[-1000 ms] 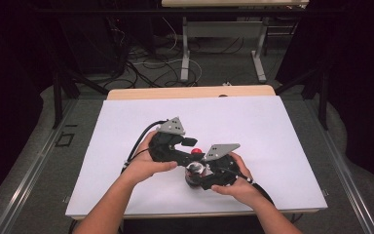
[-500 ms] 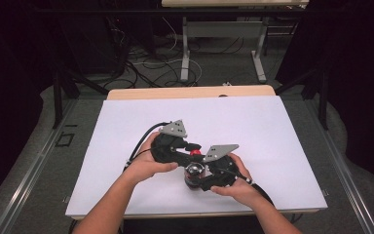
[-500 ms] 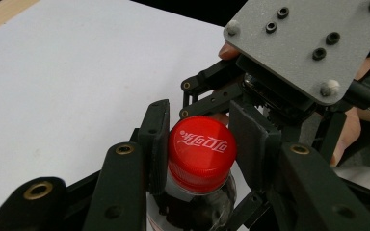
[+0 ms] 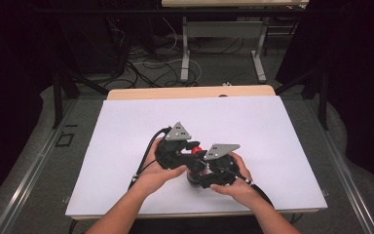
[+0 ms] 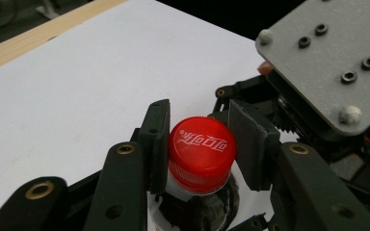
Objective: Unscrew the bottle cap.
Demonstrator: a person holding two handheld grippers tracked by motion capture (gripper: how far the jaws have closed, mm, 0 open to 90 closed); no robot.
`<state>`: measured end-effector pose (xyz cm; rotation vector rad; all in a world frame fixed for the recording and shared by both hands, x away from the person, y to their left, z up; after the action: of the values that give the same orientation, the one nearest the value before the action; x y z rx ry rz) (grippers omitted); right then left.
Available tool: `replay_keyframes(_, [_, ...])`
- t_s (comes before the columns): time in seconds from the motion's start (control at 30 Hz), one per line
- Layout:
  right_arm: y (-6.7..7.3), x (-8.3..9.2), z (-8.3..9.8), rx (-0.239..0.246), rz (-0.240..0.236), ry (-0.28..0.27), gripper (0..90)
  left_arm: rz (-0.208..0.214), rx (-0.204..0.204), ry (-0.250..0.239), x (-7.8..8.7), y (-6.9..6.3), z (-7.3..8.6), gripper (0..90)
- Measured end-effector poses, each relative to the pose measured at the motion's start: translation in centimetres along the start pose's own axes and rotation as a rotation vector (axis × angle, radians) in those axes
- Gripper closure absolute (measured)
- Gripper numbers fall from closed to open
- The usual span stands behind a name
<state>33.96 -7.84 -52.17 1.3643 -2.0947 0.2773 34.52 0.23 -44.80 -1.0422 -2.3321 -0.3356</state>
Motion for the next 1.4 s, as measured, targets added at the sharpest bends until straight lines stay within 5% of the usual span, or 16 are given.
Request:
replay_keyframes(0.13, [-0.2,-0.1,0.1,0.003,0.008,0.009,30.0,-0.066,0.033,-0.018,-0.4,-0.2,0.1,61.5])
replay_keyframes(0.3, [-0.3,-0.1,0.2,-0.003,0.007,0.007,30.0,-0.057,0.034,-0.017,-0.4,-0.1,0.0,60.8])
replay_keyframes(0.57, [-0.1,0.0,0.1,-0.002,-0.014,-0.001,30.0,0.057,0.034,-0.032,0.8,1.0,-0.5,44.0])
replay_keyframes(0.63, [0.0,0.0,0.0,0.018,-0.037,0.001,29.9,0.093,0.009,-0.029,1.1,1.3,-0.5,43.8])
replay_keyframes(0.67, [0.1,0.0,0.1,0.016,-0.040,0.004,29.9,0.164,-0.014,0.000,1.3,1.3,-0.5,42.8])
replay_keyframes(0.77, [0.2,0.0,0.1,0.023,-0.060,0.009,29.9,0.238,-0.081,0.017,1.4,1.3,-0.4,42.2])
replay_keyframes(0.97, [0.6,0.0,0.1,0.042,-0.081,0.016,29.9,0.276,-0.116,0.036,0.9,1.4,-0.2,45.0])
replay_keyframes(1.4, [0.8,-0.2,0.1,0.051,-0.085,0.018,29.9,0.311,-0.096,0.037,0.2,1.6,0.0,55.4])
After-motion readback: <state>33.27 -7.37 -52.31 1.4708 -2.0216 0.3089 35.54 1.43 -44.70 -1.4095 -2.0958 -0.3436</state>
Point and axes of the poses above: each handheld gripper's, and its own axes: x roughly backward along the jaws, z roughly out of its underside, y roughly to its left, the point moved 7 cm from there along -x, roughly forward along the jaws, and after that the axes turned 10 degrees about -z, right-handed, at the moved point
